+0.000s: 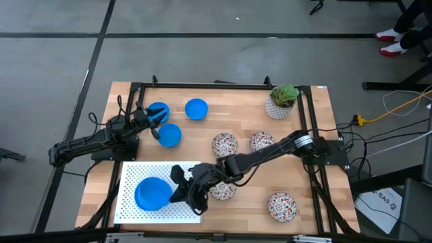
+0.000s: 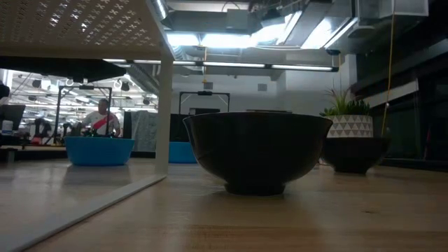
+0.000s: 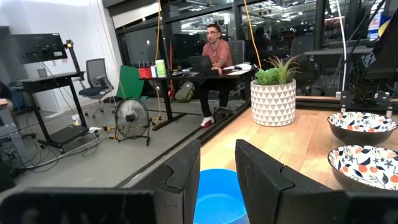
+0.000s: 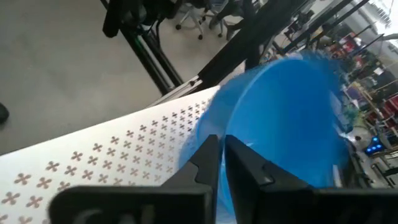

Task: Pick & Place Mini bowls
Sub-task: Stack the blue bowl on the blue bowl on the shelf, then stack the blue bowl on the stacked blue bowls on the shelf

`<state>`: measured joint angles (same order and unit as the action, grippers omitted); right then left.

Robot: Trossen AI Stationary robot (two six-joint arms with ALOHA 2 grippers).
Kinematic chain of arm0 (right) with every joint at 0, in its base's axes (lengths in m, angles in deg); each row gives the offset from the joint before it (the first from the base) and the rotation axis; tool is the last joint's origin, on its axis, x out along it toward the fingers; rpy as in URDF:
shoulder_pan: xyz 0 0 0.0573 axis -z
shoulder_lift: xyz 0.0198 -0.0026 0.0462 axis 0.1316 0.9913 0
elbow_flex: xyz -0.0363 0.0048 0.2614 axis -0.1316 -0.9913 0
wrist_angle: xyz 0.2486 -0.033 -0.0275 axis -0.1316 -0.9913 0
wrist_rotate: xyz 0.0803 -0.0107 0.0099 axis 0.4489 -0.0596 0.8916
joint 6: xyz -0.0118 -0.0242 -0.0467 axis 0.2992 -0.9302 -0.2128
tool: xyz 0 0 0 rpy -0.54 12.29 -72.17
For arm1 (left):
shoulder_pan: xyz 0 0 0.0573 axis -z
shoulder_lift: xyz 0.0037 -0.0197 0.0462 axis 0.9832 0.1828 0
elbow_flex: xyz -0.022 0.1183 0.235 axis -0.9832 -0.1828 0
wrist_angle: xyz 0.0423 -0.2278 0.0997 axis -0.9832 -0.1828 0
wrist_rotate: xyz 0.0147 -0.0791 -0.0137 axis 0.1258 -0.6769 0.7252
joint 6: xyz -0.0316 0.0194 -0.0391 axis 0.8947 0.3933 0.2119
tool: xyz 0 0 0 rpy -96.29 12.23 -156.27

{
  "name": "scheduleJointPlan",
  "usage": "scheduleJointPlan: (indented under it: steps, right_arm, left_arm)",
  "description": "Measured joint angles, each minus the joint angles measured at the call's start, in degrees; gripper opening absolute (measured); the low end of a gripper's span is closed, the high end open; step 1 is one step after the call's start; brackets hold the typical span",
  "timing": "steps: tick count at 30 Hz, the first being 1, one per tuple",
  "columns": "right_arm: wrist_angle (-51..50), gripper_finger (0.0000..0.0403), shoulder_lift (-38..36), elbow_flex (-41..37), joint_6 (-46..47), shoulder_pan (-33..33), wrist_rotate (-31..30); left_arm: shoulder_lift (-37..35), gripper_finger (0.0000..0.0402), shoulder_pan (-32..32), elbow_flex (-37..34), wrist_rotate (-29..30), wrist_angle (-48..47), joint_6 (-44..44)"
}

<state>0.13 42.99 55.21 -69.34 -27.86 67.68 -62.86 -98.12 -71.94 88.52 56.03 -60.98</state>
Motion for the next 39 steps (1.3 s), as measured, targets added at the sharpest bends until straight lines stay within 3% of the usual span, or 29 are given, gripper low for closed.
scheduleJointPlan:
  steps: [8,14,19,31,39]
  right_arm:
    - [0.1,0.0060,0.1,0.0,0.0,0.1,-0.3]
    - [1.9,0.0076,0.1,0.0,0.6,0.1,-7.4]
    - [0.2,0.0076,-0.8,0.0,8.5,0.2,-8.8]
    - [-12.8,0.0076,-6.3,0.0,20.9,0.8,-8.7]
    - [-23.4,0.0118,-8.6,0.0,26.4,3.0,-13.6]
  left_arm:
    - [0.0,0.0098,0.0,0.0,0.0,0.0,0.0]
    - [0.0,0.0098,0.0,0.0,0.0,0.0,0.0]
    - [0.0,0.0098,0.0,0.0,0.0,0.0,0.0]
    - [0.0,0.0098,0.0,0.0,0.0,0.0,0.0]
    - [0.0,0.0098,0.0,0.0,0.0,0.0,0.0]
